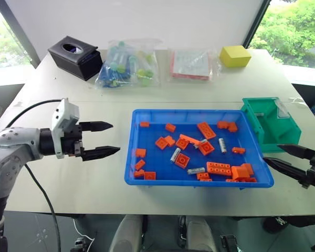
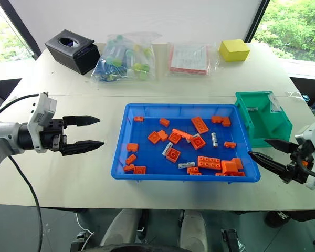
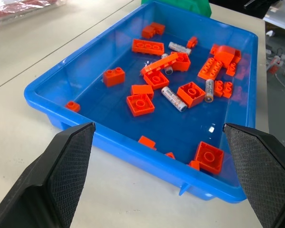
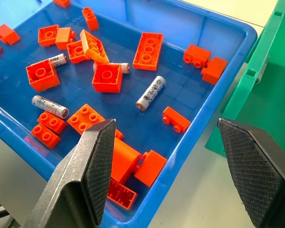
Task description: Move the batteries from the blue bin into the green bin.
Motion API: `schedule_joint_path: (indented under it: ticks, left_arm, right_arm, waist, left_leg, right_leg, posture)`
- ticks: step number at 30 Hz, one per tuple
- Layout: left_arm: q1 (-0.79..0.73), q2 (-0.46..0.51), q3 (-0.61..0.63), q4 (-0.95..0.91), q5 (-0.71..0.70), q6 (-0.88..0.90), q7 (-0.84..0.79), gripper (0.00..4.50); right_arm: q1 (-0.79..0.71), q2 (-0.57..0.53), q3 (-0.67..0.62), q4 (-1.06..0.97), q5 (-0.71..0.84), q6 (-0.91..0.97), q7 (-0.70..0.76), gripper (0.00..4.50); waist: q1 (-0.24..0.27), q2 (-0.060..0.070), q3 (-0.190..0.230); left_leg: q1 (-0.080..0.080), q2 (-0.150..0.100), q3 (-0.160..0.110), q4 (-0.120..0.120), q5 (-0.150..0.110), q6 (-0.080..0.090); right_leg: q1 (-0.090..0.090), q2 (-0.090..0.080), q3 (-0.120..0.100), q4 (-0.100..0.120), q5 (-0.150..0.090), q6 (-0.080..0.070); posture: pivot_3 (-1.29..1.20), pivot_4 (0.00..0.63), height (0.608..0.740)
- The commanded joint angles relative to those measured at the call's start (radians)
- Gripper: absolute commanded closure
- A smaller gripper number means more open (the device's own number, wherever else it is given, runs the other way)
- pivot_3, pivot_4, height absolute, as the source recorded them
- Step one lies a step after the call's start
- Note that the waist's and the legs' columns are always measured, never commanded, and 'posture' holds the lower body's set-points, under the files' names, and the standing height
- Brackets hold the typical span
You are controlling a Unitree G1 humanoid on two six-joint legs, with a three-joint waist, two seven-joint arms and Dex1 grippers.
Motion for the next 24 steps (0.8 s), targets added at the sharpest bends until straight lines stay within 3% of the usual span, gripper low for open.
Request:
schedule_joint_path:
  ticks: [1,24]
  left_arm:
    - [-0.009,0.018,0.039,-0.015,-0.008,-0.005,-0.004,0.0]
    - [-0.028,-0.008,0.007,-0.004,0.012,-0.036,0.008,0.0]
  right_arm:
    - [-0.004,0.003,-0.012,-0.007,-0.004,-0.016,0.001,1.02]
    - [-0.036,-0.031,0.021,0.055,-0.055,-0.067,0.048,1.02]
  waist:
    - [0.0,0.0,0.0]
    - [0.0,0.0,0.0]
  left_leg:
    - [0.0,0.0,0.0,0.0,0.0,0.0]
    - [0.0,0.001,0.001,0.0,0.0,0.0]
  right_leg:
    - [0.0,0.0,0.0,0.0,0.0,0.0]
    - [0.0,0.0,0.0,0.0,0.0,0.0]
  posture:
    - [0.0,0.15,0.692]
    - [0.0,0.15,0.692]
